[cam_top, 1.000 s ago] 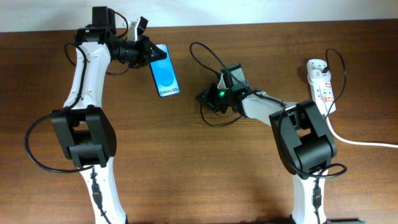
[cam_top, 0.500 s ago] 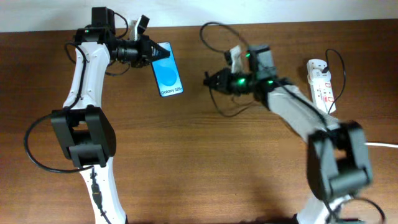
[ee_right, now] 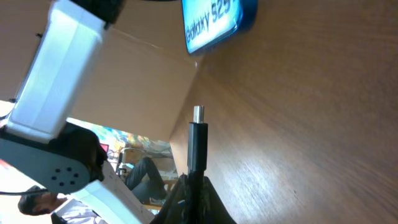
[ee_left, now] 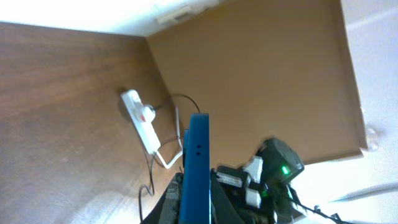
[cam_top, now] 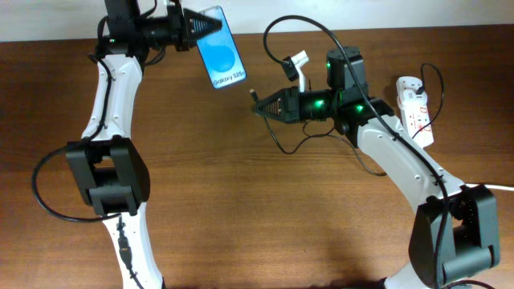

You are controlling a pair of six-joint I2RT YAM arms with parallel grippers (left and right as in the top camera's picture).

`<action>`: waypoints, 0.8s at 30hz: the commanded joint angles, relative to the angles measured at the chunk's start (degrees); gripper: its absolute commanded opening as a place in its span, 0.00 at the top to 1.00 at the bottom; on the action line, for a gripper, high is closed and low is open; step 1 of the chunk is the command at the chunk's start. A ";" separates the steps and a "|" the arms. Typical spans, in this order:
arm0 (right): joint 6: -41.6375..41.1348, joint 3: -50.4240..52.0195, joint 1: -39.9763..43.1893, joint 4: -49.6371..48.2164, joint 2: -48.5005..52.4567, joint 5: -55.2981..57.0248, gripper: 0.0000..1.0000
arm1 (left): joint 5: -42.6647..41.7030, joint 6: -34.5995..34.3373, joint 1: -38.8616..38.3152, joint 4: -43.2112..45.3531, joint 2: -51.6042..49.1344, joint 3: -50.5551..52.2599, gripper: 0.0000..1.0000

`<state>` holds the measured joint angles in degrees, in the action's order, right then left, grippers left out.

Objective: Plug charger to phone and switch on socket
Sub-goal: 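Grasp the black cable's USB-C plug with the right gripper, raise it, then align the USB-C plug under the phone's bottom port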

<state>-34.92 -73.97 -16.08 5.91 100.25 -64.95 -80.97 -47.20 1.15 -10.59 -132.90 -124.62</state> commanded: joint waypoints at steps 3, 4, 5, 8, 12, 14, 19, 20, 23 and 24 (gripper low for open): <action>-5.25 -0.09 -1.66 -5.75 -0.13 -0.66 0.96 | 3.15 -19.67 -1.42 5.40 0.35 -1.01 1.00; -5.25 -0.09 -1.66 -5.79 -0.13 -0.35 0.96 | 3.39 -19.65 -2.05 5.42 0.37 -1.01 1.00; -5.25 -0.09 -1.66 -5.81 -0.13 -0.20 0.96 | 3.48 -19.61 -3.30 5.40 0.37 -1.01 1.00; -5.27 -0.09 -1.62 -6.40 -0.13 -0.22 0.96 | 3.74 -18.69 -4.24 5.40 0.35 -1.01 1.00; -5.90 -0.09 0.11 -7.54 -0.13 -1.73 0.96 | 3.72 -16.55 -3.69 5.38 0.35 -1.01 1.00; -6.08 -0.09 0.42 -8.48 -0.13 -2.10 0.96 | 3.69 -15.45 -3.23 4.07 0.35 -1.01 1.00; -6.12 -0.09 0.42 -9.73 -0.13 -1.86 0.96 | 4.26 -14.82 -3.67 2.54 0.35 -1.01 1.00; -6.19 -0.09 0.46 -9.84 -0.13 -1.64 0.96 | 3.96 -14.47 -3.74 1.92 0.35 -1.01 1.00; -6.34 -0.09 0.48 -9.81 -0.13 -0.98 0.96 | 3.69 -12.44 -3.93 -0.94 0.35 -1.01 1.00; -6.34 -0.09 0.55 -9.79 -0.13 -1.01 0.96 | 3.67 -12.44 -3.93 -0.94 0.35 -1.01 1.00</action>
<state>-41.60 -73.97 -15.79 -3.51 100.25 -65.65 -76.40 -61.28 -2.61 -11.44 -132.99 -124.64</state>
